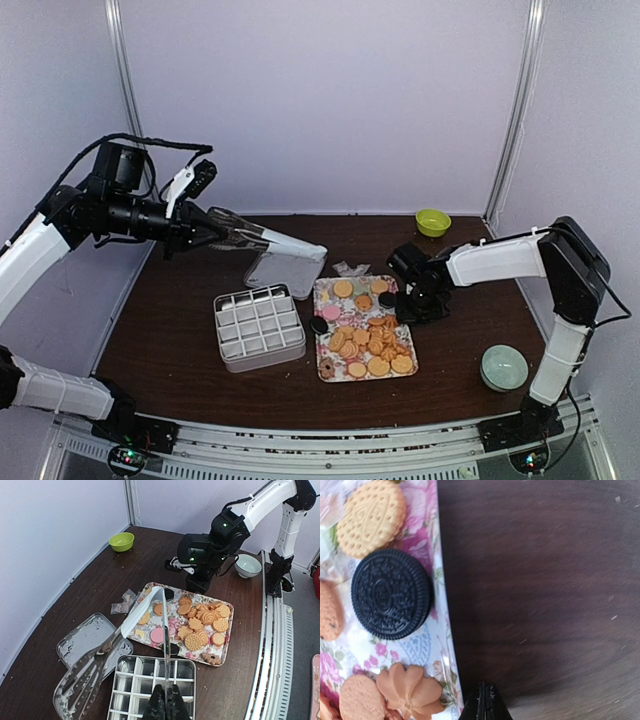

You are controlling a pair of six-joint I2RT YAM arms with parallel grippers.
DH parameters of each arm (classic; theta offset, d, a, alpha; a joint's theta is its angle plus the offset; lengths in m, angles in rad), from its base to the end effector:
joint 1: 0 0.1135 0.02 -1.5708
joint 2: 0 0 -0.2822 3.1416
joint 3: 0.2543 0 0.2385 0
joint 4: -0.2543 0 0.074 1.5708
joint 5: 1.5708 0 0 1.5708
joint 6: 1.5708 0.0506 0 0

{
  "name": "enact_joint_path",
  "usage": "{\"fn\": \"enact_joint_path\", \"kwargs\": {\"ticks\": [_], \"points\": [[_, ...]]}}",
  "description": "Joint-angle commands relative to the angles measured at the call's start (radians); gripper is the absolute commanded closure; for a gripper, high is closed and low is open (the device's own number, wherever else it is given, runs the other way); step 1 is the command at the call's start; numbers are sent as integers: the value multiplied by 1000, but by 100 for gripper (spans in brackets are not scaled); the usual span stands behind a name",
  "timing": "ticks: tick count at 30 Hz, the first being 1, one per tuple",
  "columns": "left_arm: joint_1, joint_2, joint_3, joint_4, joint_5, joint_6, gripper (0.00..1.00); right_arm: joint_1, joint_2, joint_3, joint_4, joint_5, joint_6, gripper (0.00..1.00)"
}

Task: Pack the cookies
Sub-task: Move the plate to the center of the board, then pass from the left arm to the right

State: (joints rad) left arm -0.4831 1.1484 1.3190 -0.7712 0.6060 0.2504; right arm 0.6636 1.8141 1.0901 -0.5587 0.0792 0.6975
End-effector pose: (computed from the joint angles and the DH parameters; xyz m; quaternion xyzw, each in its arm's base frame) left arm 0.1787 -0.1263 0.4039 0.4327 0.7383 -0.3138 0.4114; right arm 0.2672 0.2038 0.1601 0.0224 0.9886 0.0598 0.1361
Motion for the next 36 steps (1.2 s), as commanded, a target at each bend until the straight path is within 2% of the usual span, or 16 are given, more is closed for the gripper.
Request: {"fn": "enact_joint_path", "kwargs": {"ticks": [1, 8, 11, 14, 17, 21, 22, 29, 33, 36], "points": [[10, -28, 12, 42, 28, 5, 100, 44, -9, 8, 36, -46, 78, 96], [11, -33, 3, 41, 51, 13, 100, 95, -57, 24, 14, -18, 109, 97], [10, -33, 6, 41, 79, 16, 100, 96, -139, 41, -9, 38, 86, 86], [11, -37, 8, 55, 118, 8, 100, 97, -270, 70, 15, 74, 30, 66], [10, -46, 2, 110, 165, -57, 100, 111, -373, 80, 108, 21, -35, 42], [11, -67, -15, 250, 222, -219, 100, 143, -497, 17, 382, -100, -68, 5], [10, -73, -23, 293, 244, -272, 100, 149, -525, -13, 464, -131, -67, 1], [10, -83, -49, 609, 294, -655, 100, 203, -634, -305, 1226, -268, -36, 0], [11, -79, -44, 731, 263, -821, 100, 217, -602, -348, 1446, -327, -20, 0], [10, -75, -40, 776, 254, -894, 100, 246, -564, -316, 1521, -355, -48, 0]]}}
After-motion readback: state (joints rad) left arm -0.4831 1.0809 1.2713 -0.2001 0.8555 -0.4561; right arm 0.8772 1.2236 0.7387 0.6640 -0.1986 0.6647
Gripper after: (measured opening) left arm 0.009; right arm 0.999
